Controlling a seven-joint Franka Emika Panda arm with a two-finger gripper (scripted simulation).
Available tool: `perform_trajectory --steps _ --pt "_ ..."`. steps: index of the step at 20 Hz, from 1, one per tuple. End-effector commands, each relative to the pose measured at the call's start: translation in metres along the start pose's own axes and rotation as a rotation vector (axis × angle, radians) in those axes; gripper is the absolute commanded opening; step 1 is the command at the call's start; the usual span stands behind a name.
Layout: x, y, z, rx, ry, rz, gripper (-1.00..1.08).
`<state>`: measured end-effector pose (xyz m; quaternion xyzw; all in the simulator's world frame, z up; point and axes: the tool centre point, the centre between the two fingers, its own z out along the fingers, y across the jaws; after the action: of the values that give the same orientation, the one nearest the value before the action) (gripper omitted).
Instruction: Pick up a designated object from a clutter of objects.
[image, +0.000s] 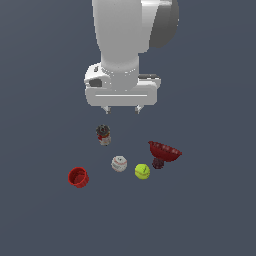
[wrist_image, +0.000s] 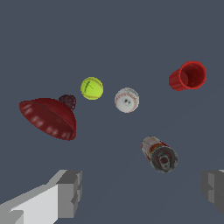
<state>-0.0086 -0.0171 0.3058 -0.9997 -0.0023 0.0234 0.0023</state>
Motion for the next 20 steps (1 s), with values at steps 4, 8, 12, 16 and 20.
perform_trajectory --steps 4,8,12,16,20 --pt "0.000 -0.003 -0.001 -0.001 0.001 -0.010 1.00" --pt "0.000 -0.001 0.003 0.000 0.002 -0.018 1.00" --pt "-0.001 0.006 0.014 0.001 0.005 -0.034 1.00" --pt "-0.004 0.017 0.032 0.003 0.009 -0.060 1.00" --pt "-0.008 0.032 0.057 0.005 0.015 -0.096 1.00"
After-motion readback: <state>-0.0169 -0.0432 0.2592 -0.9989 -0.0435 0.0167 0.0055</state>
